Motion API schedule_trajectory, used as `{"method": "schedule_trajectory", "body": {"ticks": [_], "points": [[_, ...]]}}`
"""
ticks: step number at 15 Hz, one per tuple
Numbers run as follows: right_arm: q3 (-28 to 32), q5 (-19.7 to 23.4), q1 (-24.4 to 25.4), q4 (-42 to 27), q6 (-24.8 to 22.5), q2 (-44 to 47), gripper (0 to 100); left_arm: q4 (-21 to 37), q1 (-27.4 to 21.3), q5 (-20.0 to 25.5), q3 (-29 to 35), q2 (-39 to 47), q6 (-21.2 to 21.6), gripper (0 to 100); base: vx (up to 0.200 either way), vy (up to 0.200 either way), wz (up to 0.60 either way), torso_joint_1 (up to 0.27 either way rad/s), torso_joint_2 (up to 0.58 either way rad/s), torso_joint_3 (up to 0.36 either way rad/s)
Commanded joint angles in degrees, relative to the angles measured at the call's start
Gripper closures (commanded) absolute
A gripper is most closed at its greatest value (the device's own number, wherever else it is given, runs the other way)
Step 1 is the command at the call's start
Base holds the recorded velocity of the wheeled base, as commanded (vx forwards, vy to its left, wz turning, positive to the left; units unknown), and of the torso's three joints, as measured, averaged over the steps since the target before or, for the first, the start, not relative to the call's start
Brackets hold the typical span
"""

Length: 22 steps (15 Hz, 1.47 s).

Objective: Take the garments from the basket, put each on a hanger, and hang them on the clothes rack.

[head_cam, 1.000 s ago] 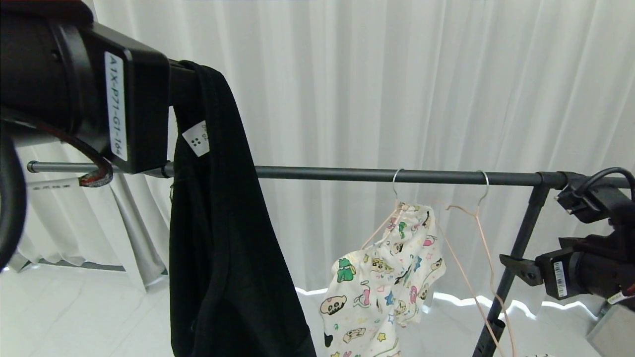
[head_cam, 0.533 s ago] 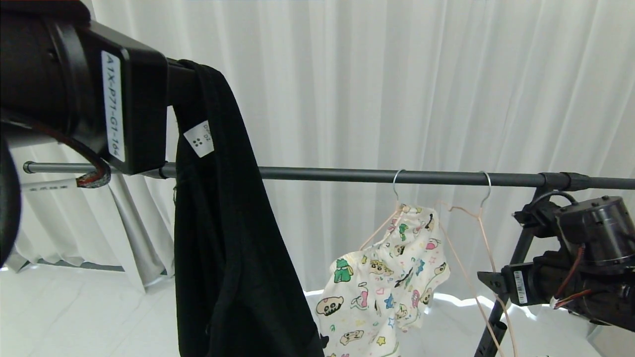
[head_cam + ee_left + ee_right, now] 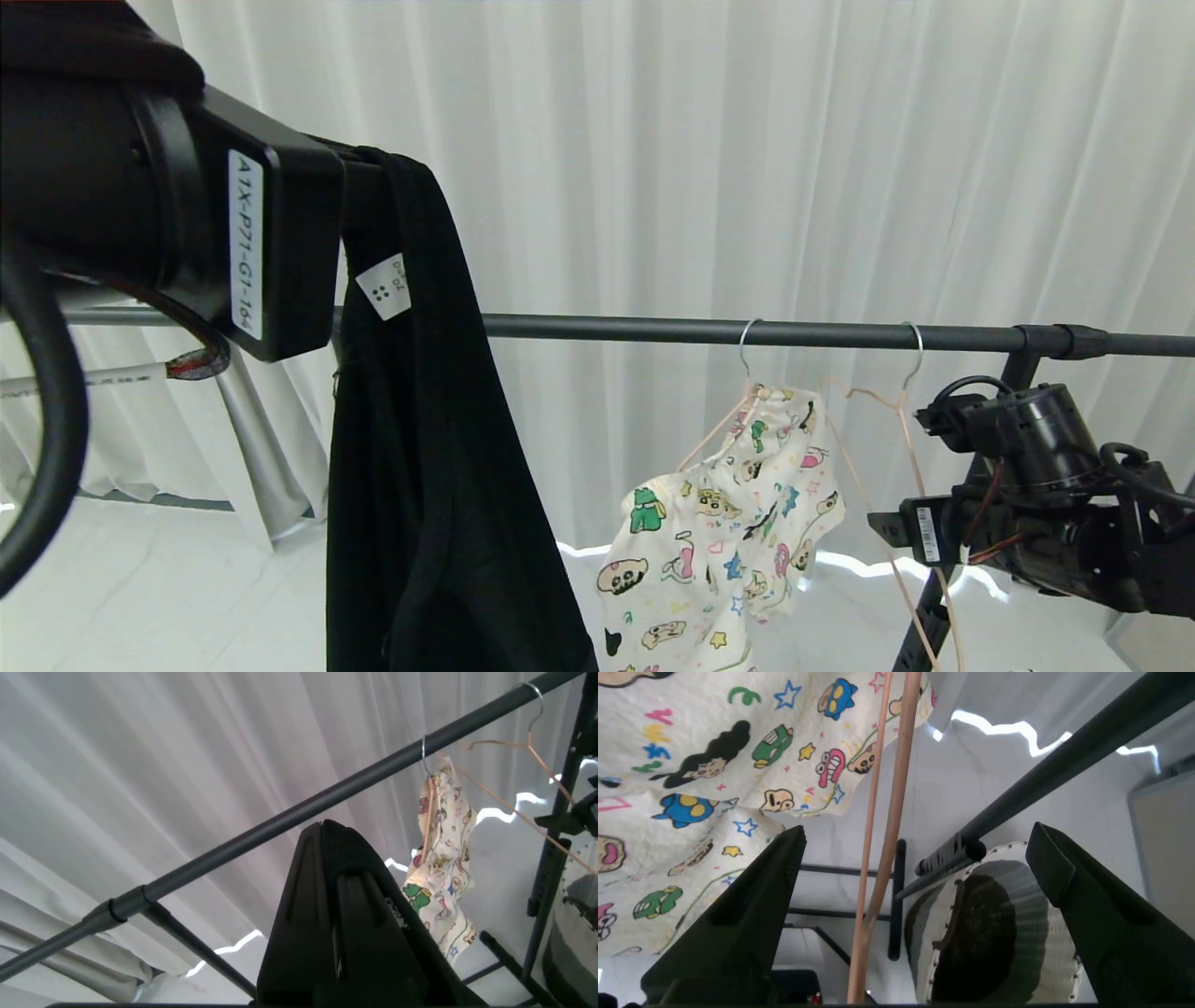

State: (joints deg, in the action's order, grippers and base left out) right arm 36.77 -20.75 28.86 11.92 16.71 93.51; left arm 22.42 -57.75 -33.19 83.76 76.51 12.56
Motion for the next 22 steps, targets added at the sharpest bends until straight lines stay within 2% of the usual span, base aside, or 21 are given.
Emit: {"method": "schedule_trajectory", "body": {"ticks": [1, 3, 7, 8, 15, 22], "points": [[0.32, -0.17, -0.11, 1.35, 2.8, 3.87, 0, -0.01, 0.09, -0.03, -0.09, 0.13, -0.08, 100, 0.0, 0.0, 0.0, 0.0, 0.0, 0.0], [0.24, -0.26, -0.03, 1.96, 5.7, 4.84, 0, -0.09, 0.09, 0.06, -0.18, 0.31, -0.08, 100, 0.0, 0.0, 0.0, 0.0, 0.0, 0.0], [0.24, -0.43, -0.03, 2.14, 6.4, 4.84, 0, -0.09, 0.09, 0.06, -0.44, 0.4, -0.08, 100, 0.0, 0.0, 0.0, 0.0, 0.0, 0.0], [0.24, -0.52, 0.06, 2.14, 6.4, 4.84, 100, -0.09, 0.09, 0.06, -0.44, 0.4, -0.08, 100, 0.0, 0.0, 0.0, 0.0, 0.0, 0.0], [0.15, -1.66, 0.15, 2.05, 6.31, 3.61, 100, -0.09, 0.09, 0.06, -0.35, 0.31, -0.08, 100, 0.0, 0.0, 0.0, 0.0, 0.0, 0.0], [-0.12, -2.63, 1.82, 1.88, 5.08, -2.02, 100, -0.09, 0.0, 0.06, -0.44, 0.31, -0.08, 100, 0.0, 0.0, 0.0, 0.0, 0.0, 0.0]]}}
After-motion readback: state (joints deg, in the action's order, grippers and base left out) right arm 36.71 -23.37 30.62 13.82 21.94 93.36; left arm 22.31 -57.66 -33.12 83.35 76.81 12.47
